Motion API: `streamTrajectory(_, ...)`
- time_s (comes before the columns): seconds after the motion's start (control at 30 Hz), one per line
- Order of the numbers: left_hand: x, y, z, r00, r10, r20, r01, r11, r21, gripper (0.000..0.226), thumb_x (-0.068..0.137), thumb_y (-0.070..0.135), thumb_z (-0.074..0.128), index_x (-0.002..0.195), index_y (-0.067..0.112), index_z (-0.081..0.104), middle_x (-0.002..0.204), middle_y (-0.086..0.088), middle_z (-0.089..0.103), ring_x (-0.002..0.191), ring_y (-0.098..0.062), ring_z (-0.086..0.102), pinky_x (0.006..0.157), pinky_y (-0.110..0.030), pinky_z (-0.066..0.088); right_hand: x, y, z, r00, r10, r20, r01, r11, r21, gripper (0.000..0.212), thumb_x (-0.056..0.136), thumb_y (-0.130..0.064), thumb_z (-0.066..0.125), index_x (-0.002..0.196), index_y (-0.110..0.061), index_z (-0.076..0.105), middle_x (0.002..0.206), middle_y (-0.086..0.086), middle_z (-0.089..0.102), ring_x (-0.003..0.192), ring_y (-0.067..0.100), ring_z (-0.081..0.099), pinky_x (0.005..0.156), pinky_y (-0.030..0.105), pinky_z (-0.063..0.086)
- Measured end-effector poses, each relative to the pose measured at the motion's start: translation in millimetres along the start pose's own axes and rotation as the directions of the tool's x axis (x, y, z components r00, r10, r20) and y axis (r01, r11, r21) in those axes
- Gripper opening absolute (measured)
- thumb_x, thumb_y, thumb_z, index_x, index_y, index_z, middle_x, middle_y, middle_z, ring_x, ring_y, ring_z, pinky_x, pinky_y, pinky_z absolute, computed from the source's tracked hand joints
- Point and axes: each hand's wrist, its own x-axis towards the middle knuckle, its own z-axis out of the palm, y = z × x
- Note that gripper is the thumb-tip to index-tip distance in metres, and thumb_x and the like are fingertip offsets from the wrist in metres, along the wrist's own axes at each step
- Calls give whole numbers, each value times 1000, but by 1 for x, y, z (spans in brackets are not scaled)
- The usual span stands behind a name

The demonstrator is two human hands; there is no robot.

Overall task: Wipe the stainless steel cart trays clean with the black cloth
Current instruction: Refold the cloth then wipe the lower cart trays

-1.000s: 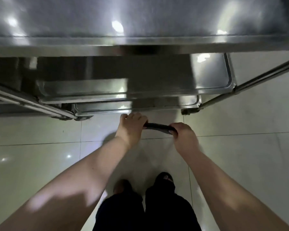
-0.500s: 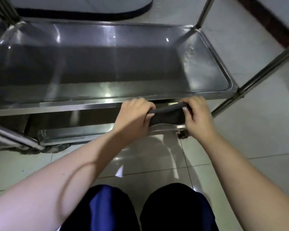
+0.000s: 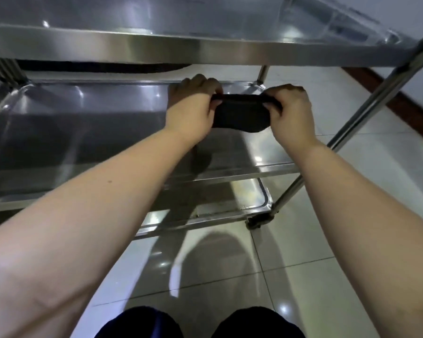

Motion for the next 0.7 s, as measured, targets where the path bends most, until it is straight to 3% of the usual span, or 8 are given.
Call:
streamTrajectory(0.07, -19, 0, 20, 998, -13, 66, 14, 1000, -16, 23, 93, 24, 56, 114, 22, 63, 114, -8, 61, 105, -33, 55, 88, -39, 36, -27, 14, 16, 1000, -6, 19, 6, 1000, -8, 25, 81, -15, 60, 102, -13, 75, 96, 9, 71, 93, 32, 59, 85, 35, 41)
streamTrajectory(0.13, -48, 1, 46, 976, -21, 217, 19, 1000, 11, 22, 91, 21, 58, 113, 23, 63, 113, -7, 62, 103, -34, 56, 82, -39, 36, -64, 30, 37, 985, 62, 163, -59, 998, -27, 27, 77, -14, 61, 100, -18, 75, 94, 7, 71, 93, 34, 59, 86, 38, 44)
streamTrajectory(0.23, -95, 1, 76, 915, 19, 404, -40, 998, 45, 21, 92, 22, 56, 112, 23, 64, 112, -2, 61, 107, -29, 51, 83, -38, 29, -113, 36, 61, 908, 182, 377, -157, 983, -98, 33, 80, -14, 58, 108, -20, 75, 108, 5, 70, 108, 38, 52, 95, 39, 40)
streamTrajectory(0.4, -104, -15, 74, 944, -16, 329, 28, 999, -32, 38, 88, 46, 52, 113, 22, 66, 109, -3, 62, 106, -29, 53, 86, -36, 31, -102, 17, 65, 927, 291, 237, -317, 945, 81, 34, 79, -31, 48, 94, -18, 77, 101, -1, 72, 106, 27, 55, 94, 35, 43)
streamTrajectory(0.5, -82, -25, 74, 909, -204, 365, 169, 978, 125, 41, 99, 41, 43, 130, 18, 56, 124, -14, 59, 112, -38, 53, 89, -42, 38, -76, 0, 85, 911, 266, 316, -301, 951, 66, 36, 87, -26, 53, 117, -15, 69, 119, 8, 66, 115, 32, 55, 98, 39, 44)
streamTrajectory(0.6, -68, -42, 86, 831, -353, 430, 308, 936, 174, 47, 104, 32, 37, 148, 16, 37, 155, -12, 33, 142, -34, 28, 108, -47, 31, -64, -21, 112, 800, 297, 521, -266, 954, -134, 53, 95, -42, 49, 145, -27, 44, 155, 6, 36, 144, 37, 24, 118, 49, 19)
streamTrajectory(0.7, -56, -59, 104, 835, -298, 462, 240, 954, 180, 52, 103, 26, 36, 152, 13, 26, 162, -10, 17, 150, -32, 8, 119, -47, 12, -62, -27, 129, 686, 344, 641, -213, 937, -275, 64, 96, -62, 31, 154, -42, 14, 165, -5, 1, 149, 39, -11, 113, 66, -9)
